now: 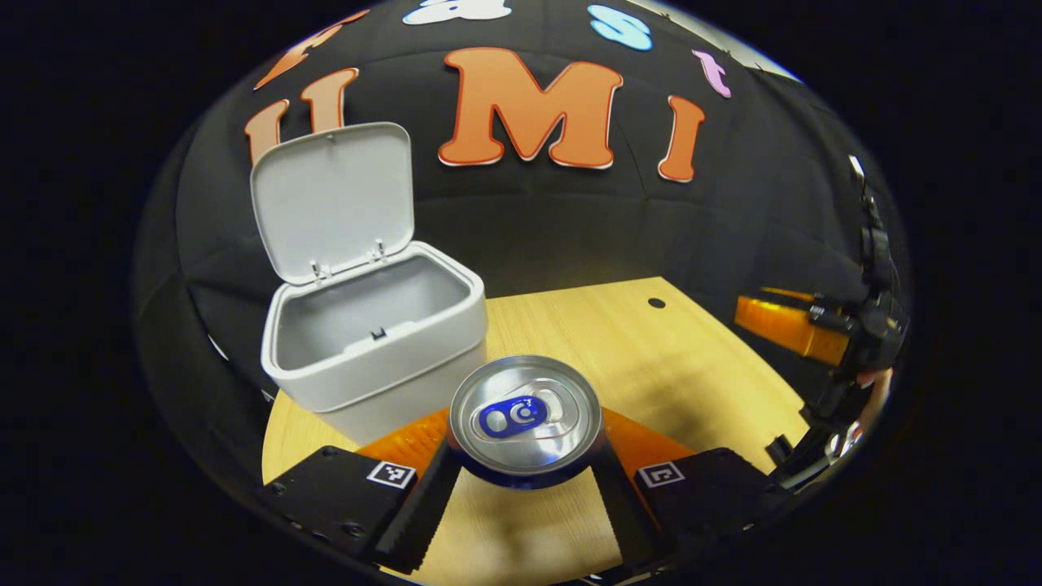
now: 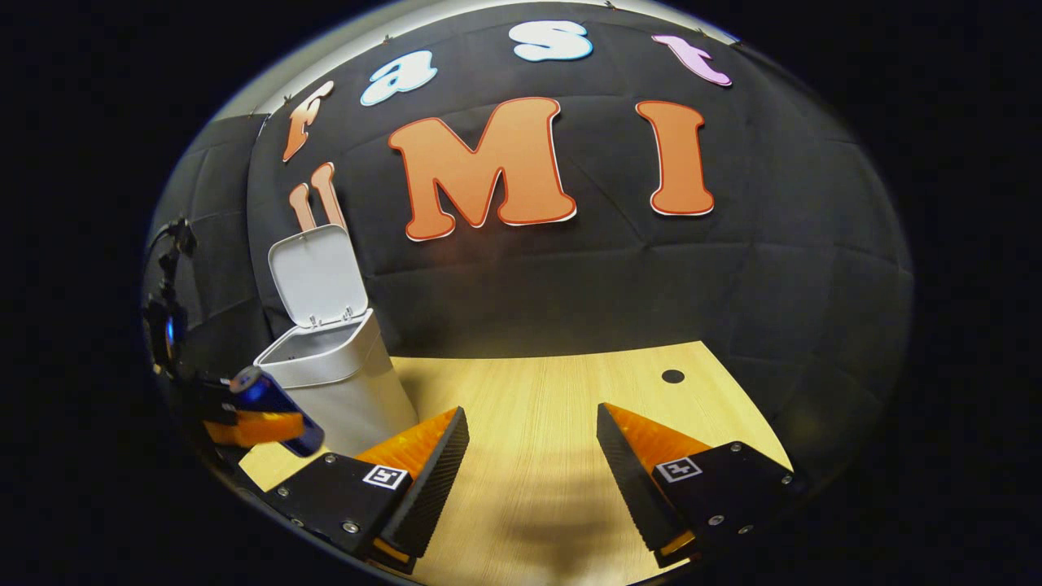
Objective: Press the lid of the desktop garbage bin to open it, pick up the crumpled paper on the desktop and throw it into the bin, then pick up the pop can on the desktop and drop it into the bin, and finally close the garbage bin lid.
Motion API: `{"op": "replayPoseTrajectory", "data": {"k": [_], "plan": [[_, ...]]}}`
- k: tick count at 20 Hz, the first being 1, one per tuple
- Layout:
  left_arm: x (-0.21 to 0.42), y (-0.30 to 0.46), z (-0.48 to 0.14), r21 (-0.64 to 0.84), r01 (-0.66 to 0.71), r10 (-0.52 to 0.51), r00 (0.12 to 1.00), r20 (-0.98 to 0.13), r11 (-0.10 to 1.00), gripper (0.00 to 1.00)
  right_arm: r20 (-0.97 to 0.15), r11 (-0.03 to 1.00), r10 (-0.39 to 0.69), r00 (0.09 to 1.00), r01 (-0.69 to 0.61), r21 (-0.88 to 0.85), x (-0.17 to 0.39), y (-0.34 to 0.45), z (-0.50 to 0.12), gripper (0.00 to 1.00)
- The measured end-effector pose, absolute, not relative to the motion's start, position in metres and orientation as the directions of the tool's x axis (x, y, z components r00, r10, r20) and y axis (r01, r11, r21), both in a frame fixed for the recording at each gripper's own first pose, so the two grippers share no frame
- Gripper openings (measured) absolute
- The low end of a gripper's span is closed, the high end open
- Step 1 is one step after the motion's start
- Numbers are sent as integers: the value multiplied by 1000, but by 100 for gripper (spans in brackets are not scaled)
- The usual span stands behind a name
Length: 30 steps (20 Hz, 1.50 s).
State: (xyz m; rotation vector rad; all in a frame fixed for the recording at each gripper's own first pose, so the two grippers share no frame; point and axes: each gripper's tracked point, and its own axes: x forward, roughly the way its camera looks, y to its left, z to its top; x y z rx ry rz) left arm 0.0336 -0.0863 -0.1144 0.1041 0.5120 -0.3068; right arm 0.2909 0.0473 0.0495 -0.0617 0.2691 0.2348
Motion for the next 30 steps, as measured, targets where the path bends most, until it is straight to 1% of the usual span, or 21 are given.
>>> {"op": "replayPoseTrajectory", "data": {"k": [2, 5, 12, 15, 19, 22, 24, 26, 27, 28, 30], "plan": [[33, -71, -82, 38, 290, -237, 847, -477, 956, 84, -271, 971, 223, 936, -237, -21, 293, 48, 50, 95], [49, -44, -38, 87, 247, -191, 891, -411, 965, 84, -272, 973, 217, 937, -231, -18, 295, 46, 50, 95], [105, 15, 4, 97, 130, -93, 942, -322, 987, 83, -255, 979, 188, 948, -202, -26, 296, 40, 54, 95], [130, 21, -3, 93, 118, -83, 944, -320, 989, 83, -248, 981, 176, 953, -192, -43, 294, 37, 53, 95], [160, 21, -27, 53, 116, -89, 927, -366, 992, 84, -221, 983, 158, 962, -173, -53, 294, 34, 59, 95], [184, 24, -43, 50, 94, -67, 916, -395, 994, 84, -214, 985, 143, 966, -159, -61, 293, 32, 61, 95], [186, 23, -59, 13, 90, -76, 899, -431, 996, 84, -204, 987, 128, 971, -143, -65, 292, 29, 62, 95], [185, 20, -72, -43, 88, -98, 885, -455, 995, 86, -185, 989, 107, 977, -124, -83, 291, 27, 66, 95], [183, 20, -77, -58, 81, -98, 882, -461, 995, 94, -174, 989, 96, 980, -114, -98, 291, 26, 68, 95], [185, 20, -80, -63, 77, -98, 879, -468, 995, 97, -165, 988, 90, 982, -109, -110, 291, 26, 70, 94], [184, 22, -79, -53, 74, -90, 880, -467, 996, 97, -156, 987, 82, 984, -102, -126, 290, 26, 72, 95]]}}
